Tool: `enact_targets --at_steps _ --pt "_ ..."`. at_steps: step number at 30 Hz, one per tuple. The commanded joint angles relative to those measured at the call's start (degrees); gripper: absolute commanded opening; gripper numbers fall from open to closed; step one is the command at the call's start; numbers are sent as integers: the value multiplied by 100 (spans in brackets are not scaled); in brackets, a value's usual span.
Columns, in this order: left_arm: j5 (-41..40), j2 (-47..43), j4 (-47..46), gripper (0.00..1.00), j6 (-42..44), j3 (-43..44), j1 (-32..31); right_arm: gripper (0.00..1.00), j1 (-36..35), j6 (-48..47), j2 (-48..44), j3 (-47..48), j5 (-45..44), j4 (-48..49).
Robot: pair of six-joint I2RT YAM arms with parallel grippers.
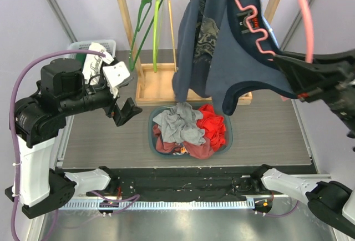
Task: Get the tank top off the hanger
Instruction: Pick up the hanger from the clothesline.
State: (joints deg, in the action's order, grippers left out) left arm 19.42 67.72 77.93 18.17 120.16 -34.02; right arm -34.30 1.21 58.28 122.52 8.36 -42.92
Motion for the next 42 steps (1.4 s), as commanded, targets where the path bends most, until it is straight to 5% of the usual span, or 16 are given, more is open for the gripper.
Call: enact_targets --at_steps 1,13,22,30,42 --pt "-35 -128 -85 100 -77 -1 27 1 -32 186 34 404 508 924" --pt "0 -286 -85 100 -68 -72 27 1 -32 169 8 308 632 724" --pt "10 -216 -129 100 -94 95 27 1 -32 -779 324 221 246 12" --pt "44 -251 -111 100 -95 122 27 1 -32 -939 -246 -1581 447 152" --pt "88 -137 -120 100 -104 174 27 1 -32 -772 -555 -1065 -204 1480"
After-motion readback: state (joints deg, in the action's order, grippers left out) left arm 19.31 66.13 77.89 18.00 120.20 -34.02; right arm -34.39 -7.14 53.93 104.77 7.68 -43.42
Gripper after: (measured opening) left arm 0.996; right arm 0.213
